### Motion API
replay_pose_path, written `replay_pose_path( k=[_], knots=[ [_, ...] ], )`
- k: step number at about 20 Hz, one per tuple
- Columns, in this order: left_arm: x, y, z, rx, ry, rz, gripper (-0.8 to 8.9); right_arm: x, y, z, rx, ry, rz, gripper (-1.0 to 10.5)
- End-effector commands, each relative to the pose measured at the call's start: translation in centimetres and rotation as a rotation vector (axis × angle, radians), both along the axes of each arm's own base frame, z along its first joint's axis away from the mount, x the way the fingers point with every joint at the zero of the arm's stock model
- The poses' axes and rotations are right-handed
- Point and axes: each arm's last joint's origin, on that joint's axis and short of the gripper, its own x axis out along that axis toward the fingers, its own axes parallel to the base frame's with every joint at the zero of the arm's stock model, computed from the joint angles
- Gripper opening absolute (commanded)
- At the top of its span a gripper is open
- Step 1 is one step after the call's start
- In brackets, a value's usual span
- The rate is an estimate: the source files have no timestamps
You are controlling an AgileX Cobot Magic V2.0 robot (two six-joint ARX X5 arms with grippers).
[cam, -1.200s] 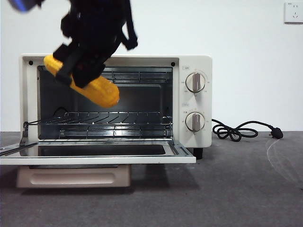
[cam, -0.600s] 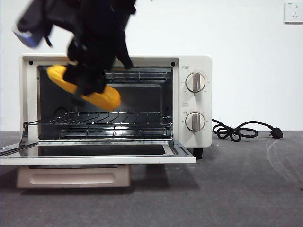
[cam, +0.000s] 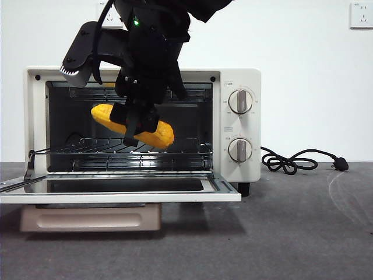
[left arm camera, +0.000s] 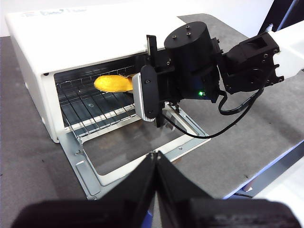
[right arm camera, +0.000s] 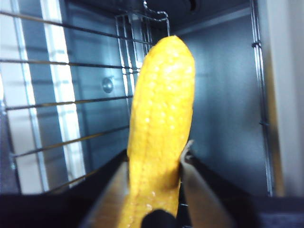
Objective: Take the corn from the table,put the corn in the oven
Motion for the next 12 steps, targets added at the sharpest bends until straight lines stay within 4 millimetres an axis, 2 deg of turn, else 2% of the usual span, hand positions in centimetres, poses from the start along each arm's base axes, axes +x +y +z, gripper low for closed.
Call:
replay_pose_path(
  k=[1,3,5,12],
  knots=[
    [-0.08,0.06,0.08,-0.005,-0.006,0.000,-0.06,-0.03,0.08,-0.54,-0.003,0.018,-0.003,2.8],
    [-0.09,0.07,0.06,-0.004,-0.004,0.000,-0.05,-0.04,0.10,-0.52,0.015,0.023,-0.013,3.8],
    [-0.11,0.08,0.01,-0.001,0.000,0.000,-0.05,-0.08,0.12,-0.52,0.037,0.031,-0.026,4.3],
    [-0.10,0.08,0.03,0.000,-0.002,-0.001,-0.05,-0.51,0.34,-0.44,0.043,0.009,-0.083,4.4]
  ],
)
